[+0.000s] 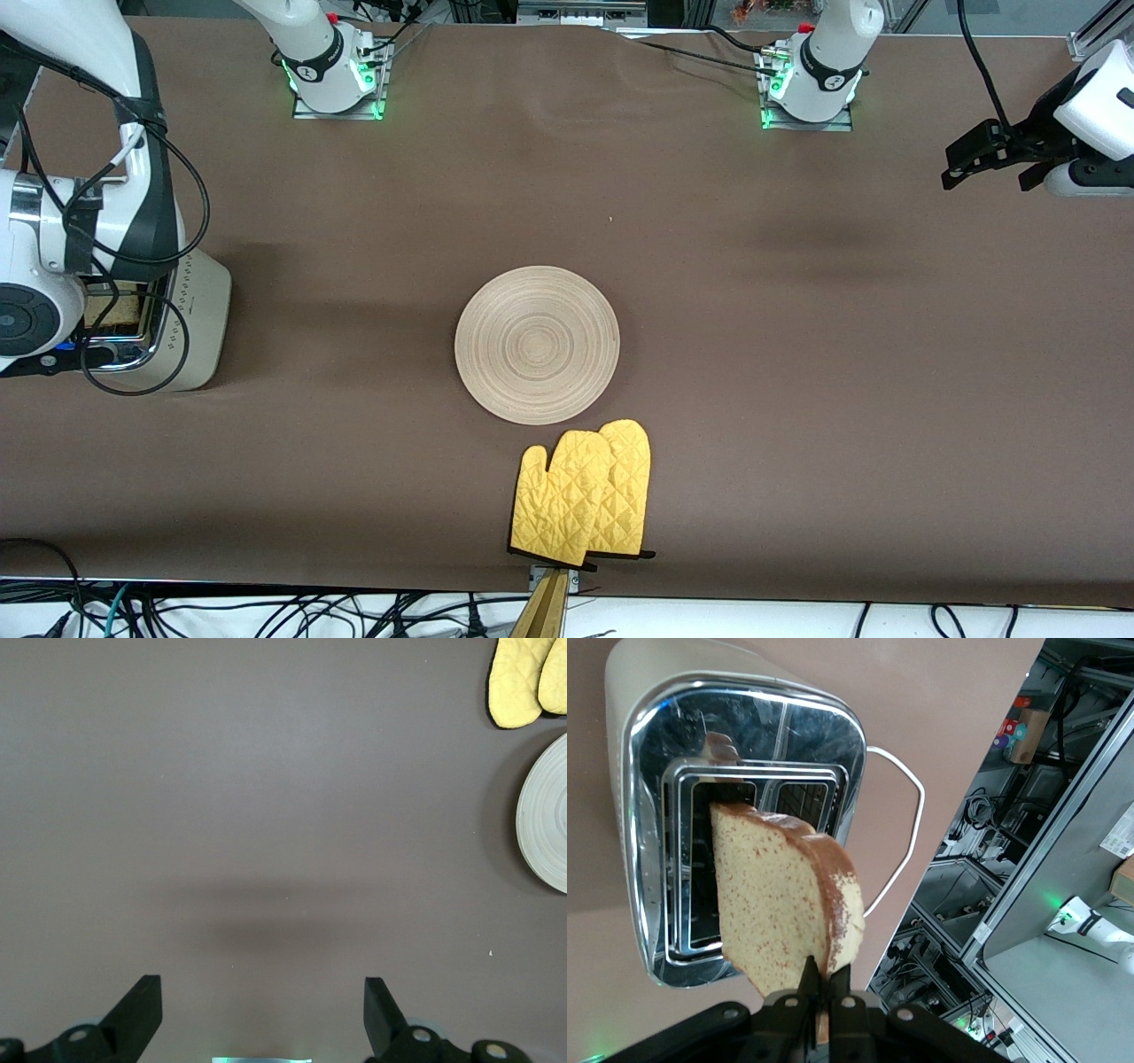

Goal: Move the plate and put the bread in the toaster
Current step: 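Lower the bread slice into a toaster slot and release it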

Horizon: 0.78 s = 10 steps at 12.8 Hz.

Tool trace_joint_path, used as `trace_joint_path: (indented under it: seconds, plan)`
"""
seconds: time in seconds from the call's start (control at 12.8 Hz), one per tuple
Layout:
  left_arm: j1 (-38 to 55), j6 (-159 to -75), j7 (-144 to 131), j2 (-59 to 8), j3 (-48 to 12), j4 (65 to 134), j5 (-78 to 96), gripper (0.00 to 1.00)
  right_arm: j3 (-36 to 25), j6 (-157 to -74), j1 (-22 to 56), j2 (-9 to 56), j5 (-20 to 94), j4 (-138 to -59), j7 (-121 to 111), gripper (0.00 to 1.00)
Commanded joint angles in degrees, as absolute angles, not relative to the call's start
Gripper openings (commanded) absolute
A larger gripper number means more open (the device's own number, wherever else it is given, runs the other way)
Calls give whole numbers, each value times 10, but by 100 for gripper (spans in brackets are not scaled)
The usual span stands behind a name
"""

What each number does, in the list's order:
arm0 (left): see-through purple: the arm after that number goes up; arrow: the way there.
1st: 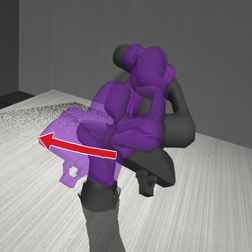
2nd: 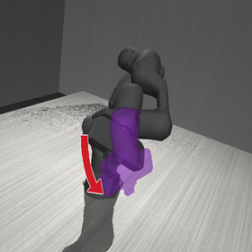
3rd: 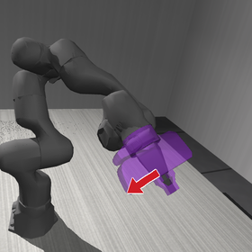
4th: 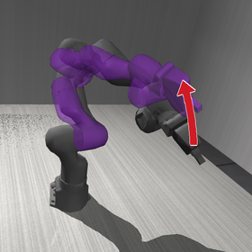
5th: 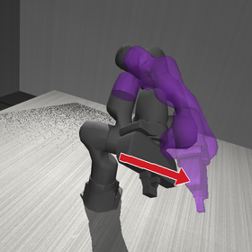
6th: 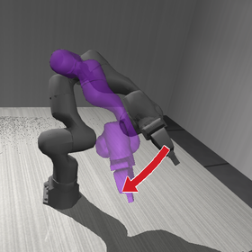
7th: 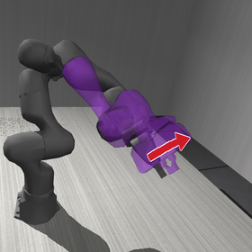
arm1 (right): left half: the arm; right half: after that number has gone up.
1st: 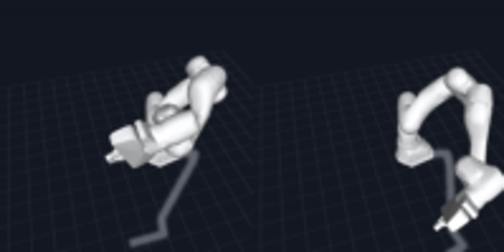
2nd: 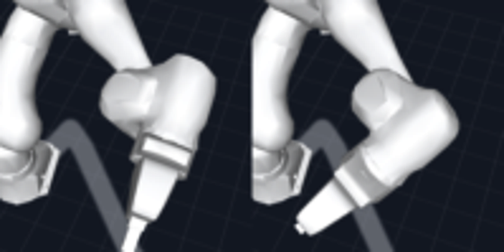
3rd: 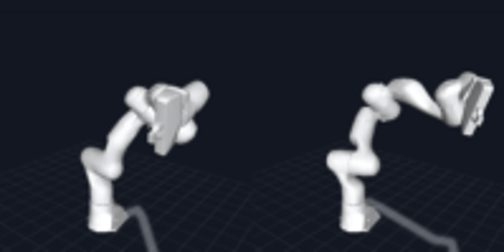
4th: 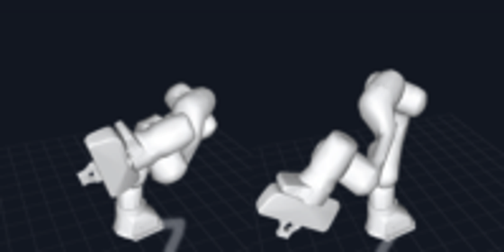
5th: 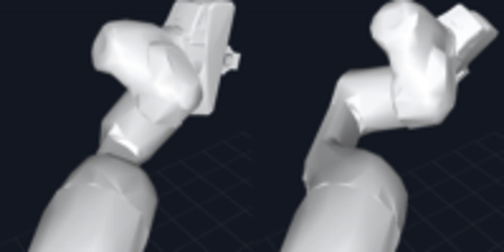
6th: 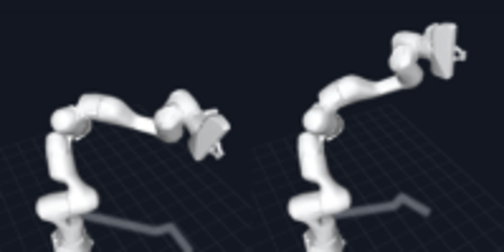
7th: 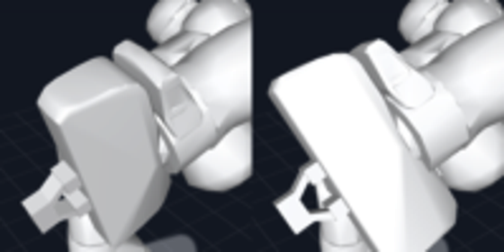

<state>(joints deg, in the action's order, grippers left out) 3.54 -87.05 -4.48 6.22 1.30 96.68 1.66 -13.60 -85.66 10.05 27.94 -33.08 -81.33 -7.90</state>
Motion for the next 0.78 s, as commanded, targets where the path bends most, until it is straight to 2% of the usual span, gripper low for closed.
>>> trace_joint_path:
  seconds: [0.0,0.08,0.16,0.47,0.7]
  plan:
    - [39,-859,-52,54,11,947,-1,100,-137,-862,103,286,-324,-806,-57,0]
    - [39,-859,-52,54,12,947,-1,100,-137,-861,104,286,-323,-806,-55,31]
    - [39,-859,-52,54,12,947,-1,100,-137,-860,102,285,-322,-806,-55,99]
    - [37,-859,-51,54,12,947,-1,100,-136,-848,105,262,-284,-806,-59,100]
    - [37,-859,-51,54,12,947,-1,100,-134,-802,106,221,-181,-804,-60,100]
